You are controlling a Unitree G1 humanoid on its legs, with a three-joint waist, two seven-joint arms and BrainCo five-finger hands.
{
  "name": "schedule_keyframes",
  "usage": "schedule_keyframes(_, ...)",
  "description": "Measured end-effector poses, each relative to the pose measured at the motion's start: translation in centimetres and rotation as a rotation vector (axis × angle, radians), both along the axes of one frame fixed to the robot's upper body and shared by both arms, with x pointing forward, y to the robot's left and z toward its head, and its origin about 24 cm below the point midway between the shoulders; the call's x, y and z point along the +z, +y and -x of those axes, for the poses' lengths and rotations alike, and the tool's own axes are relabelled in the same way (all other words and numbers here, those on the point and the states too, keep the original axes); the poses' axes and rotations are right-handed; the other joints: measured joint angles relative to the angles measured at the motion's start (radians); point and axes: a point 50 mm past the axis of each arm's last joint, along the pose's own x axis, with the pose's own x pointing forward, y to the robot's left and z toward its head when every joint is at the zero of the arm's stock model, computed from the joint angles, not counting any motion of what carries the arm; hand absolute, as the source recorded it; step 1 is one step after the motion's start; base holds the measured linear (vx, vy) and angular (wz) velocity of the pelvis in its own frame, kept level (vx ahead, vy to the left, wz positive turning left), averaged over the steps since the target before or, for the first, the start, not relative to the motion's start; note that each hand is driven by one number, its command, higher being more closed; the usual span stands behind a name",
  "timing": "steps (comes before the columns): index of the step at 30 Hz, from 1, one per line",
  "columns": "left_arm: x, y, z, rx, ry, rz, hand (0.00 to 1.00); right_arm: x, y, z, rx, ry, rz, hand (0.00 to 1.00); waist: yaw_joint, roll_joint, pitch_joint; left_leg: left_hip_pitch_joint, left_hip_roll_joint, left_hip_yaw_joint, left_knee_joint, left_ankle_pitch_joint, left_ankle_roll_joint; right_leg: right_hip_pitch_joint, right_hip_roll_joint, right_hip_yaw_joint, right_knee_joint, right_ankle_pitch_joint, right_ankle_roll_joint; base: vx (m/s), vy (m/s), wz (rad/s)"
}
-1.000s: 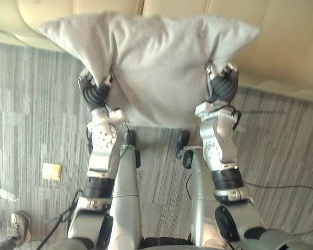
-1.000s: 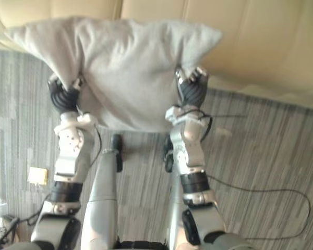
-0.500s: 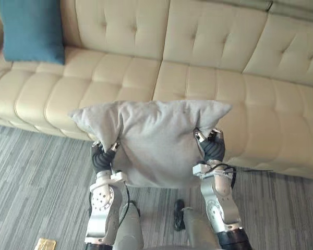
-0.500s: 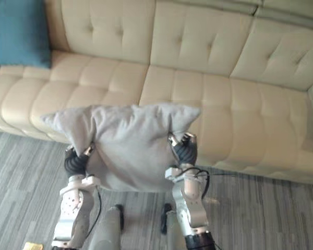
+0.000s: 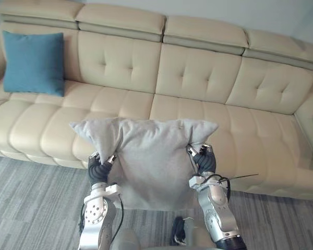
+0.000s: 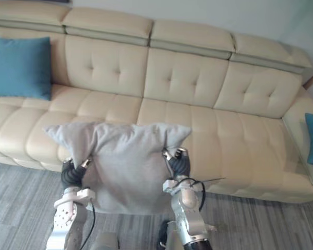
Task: Pick up cushions and gather them together orderly.
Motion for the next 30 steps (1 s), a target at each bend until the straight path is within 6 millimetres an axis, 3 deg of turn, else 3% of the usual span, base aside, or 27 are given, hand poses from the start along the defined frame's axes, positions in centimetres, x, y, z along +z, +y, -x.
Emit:
schedule_keyframes(1,-0.9,-0.7,0.0,-0.011,0.042,0.024,1.00,-0.5,-0.8,0.0,0.001,0.020,0.039,1.00,-0.005,0.035,-0.002,0.041,0.023,-0.027,-0.042,-0.006,-0.010,0.021,0.036,-0.011,0.020,0.007,-0.045,0.49,-0.278,0.10)
schedule_keyframes(2,-1.4,-1.3,0.0,-0.028,0.066,0.043,1.00,-0.6,-1.4,0.0,-0.003,0.028,0.064,1.00,-0.004,0.058,-0.013,0.052,0.047,-0.065,-0.046,0.037,-0.035,0.017,0.060,-0.029,0.048,-0.034,-0.062,0.50,-0.280,0.05)
schedule_keyframes(3,-1.4,-1.5,0.0,-0.035,0.068,0.053,1.00,-0.6,-1.6,0.0,-0.009,0.028,0.062,1.00,-0.009,0.062,-0.015,0.045,0.057,-0.092,-0.024,0.052,-0.038,0.019,0.072,-0.041,0.061,-0.045,-0.069,0.43,-0.241,0.02)
schedule_keyframes(5,-1.5,-2.3,0.0,-0.038,0.069,0.089,1.00,-0.2,-2.1,0.0,-0.026,0.016,0.065,1.00,-0.020,0.086,-0.021,-0.006,0.089,-0.166,0.126,0.068,-0.066,0.060,0.108,-0.082,0.062,-0.079,-0.101,0.39,-0.197,0.14)
schedule_keyframes(6,-1.5,-2.8,-0.1,-0.051,0.065,0.108,1.00,0.3,-2.5,0.2,-0.035,-0.002,0.074,1.00,-0.022,0.095,-0.019,-0.051,0.105,-0.183,0.275,0.118,-0.106,0.109,0.128,-0.095,0.059,-0.107,-0.117,0.43,-0.146,0.21)
schedule_keyframes(7,-1.5,-2.9,0.0,-0.061,0.065,0.121,1.00,1.0,-2.8,0.2,-0.046,-0.028,0.075,1.00,-0.021,0.094,-0.018,-0.103,0.115,-0.176,0.416,0.172,-0.111,0.166,0.134,-0.094,0.045,-0.127,-0.132,0.40,-0.128,0.16)
schedule_keyframes(8,-1.5,-3.1,-0.1,-0.071,0.063,0.124,1.00,1.4,-3.0,0.2,-0.056,-0.044,0.073,1.00,-0.018,0.094,-0.019,-0.127,0.117,-0.166,0.467,0.167,-0.107,0.190,0.134,-0.095,0.038,-0.133,-0.139,0.39,-0.107,0.11)
schedule_keyframes(9,-1.3,-3.6,-0.3,-0.101,0.050,0.126,1.00,2.5,-3.4,0.1,-0.084,-0.091,0.064,1.00,-0.005,0.093,-0.021,-0.181,0.117,-0.101,0.511,0.134,-0.069,0.242,0.126,-0.092,0.008,-0.135,-0.142,0.28,-0.062,0.05)
schedule_keyframes(10,-1.1,-3.8,-0.5,-0.112,0.041,0.127,1.00,3.0,-3.6,-0.1,-0.097,-0.120,0.061,1.00,0.004,0.092,-0.024,-0.201,0.113,-0.059,0.487,0.113,-0.037,0.262,0.118,-0.088,-0.008,-0.135,-0.142,0.26,-0.043,0.02)
schedule_keyframes(12,-0.7,-4.1,-0.9,-0.126,0.024,0.129,1.00,3.6,-3.8,-0.6,-0.119,-0.143,0.057,1.00,0.010,0.096,-0.026,-0.232,0.110,-0.007,0.359,0.091,-0.012,0.287,0.100,-0.085,-0.020,-0.135,-0.141,0.18,0.053,-0.03)
schedule_keyframes(14,-0.5,-4.2,-1.2,-0.133,0.014,0.128,1.00,3.3,-4.1,-0.8,-0.137,-0.128,0.056,1.00,0.010,0.096,-0.026,-0.224,0.097,0.011,0.174,0.123,0.014,0.310,0.077,-0.086,-0.016,-0.141,-0.129,0.18,0.165,-0.01)
schedule_keyframes(15,-0.5,-4.4,-1.2,-0.138,0.012,0.128,1.00,2.7,-4.3,-0.7,-0.147,-0.106,0.060,1.00,0.009,0.106,-0.031,-0.205,0.088,0.013,0.053,0.222,0.025,0.331,0.067,-0.080,-0.010,-0.163,-0.086,0.18,0.263,-0.10)
schedule_keyframes(16,-0.6,-4.5,-1.2,-0.141,0.019,0.126,1.00,2.1,-4.5,-0.7,-0.158,-0.077,0.065,1.00,0.010,0.130,-0.047,-0.190,0.088,-0.009,0.012,0.260,-0.040,0.338,0.070,-0.064,0.003,-0.188,-0.044,0.18,0.278,-0.10)
schedule_keyframes(17,-0.7,-4.3,-1.2,-0.142,0.024,0.115,1.00,1.6,-4.4,-0.7,-0.161,-0.054,0.063,1.00,0.010,0.123,-0.049,-0.178,0.073,-0.006,0.001,0.253,-0.042,0.341,0.061,-0.055,0.008,-0.190,-0.040,0.15,0.251,-0.10)
schedule_keyframes(18,-0.9,-3.9,-1.1,-0.145,0.033,0.090,1.00,0.6,-4.0,-0.5,-0.172,-0.010,0.035,1.00,0.004,0.095,-0.054,-0.152,0.038,0.004,-0.036,0.259,-0.029,0.341,0.025,-0.038,0.009,-0.191,-0.019,0.10,0.183,-0.03)
schedule_keyframes(20,-1.1,-3.5,-1.0,-0.144,0.047,0.066,1.00,-0.5,-3.6,-0.4,-0.170,0.045,0.019,1.00,0.009,0.070,-0.065,-0.116,-0.014,0.039,-0.106,0.278,0.001,0.342,-0.025,-0.008,-0.008,-0.180,0.003,0.09,0.200,-0.07)
schedule_keyframes(23,-1.3,-3.0,-0.8,-0.132,0.055,0.057,1.00,-0.7,-3.1,-0.5,-0.155,0.064,0.008,1.00,0.016,0.070,-0.065,-0.091,-0.060,0.066,-0.155,0.292,0.024,0.342,-0.065,0.030,-0.030,-0.163,0.030,0.04,0.160,-0.09)
schedule_keyframes(28,-1.1,-2.2,-0.8,-0.091,0.049,0.049,1.00,0.0,-1.7,-2.2,-0.104,0.044,0.017,1.00,0.023,0.062,-0.064,-0.094,-0.068,0.102,-0.166,0.295,0.029,0.321,-0.070,0.066,-0.054,-0.140,0.044,0.00,0.053,-0.22)
schedule_keyframes(30,-0.1,-1.8,-1.2,-0.052,0.013,0.045,1.00,1.6,-0.8,-3.3,-0.084,-0.018,0.050,1.00,0.030,0.055,-0.056,-0.121,-0.053,0.124,-0.147,0.293,0.028,0.287,-0.058,0.089,-0.055,-0.126,0.039,-0.03,-0.005,-0.32)
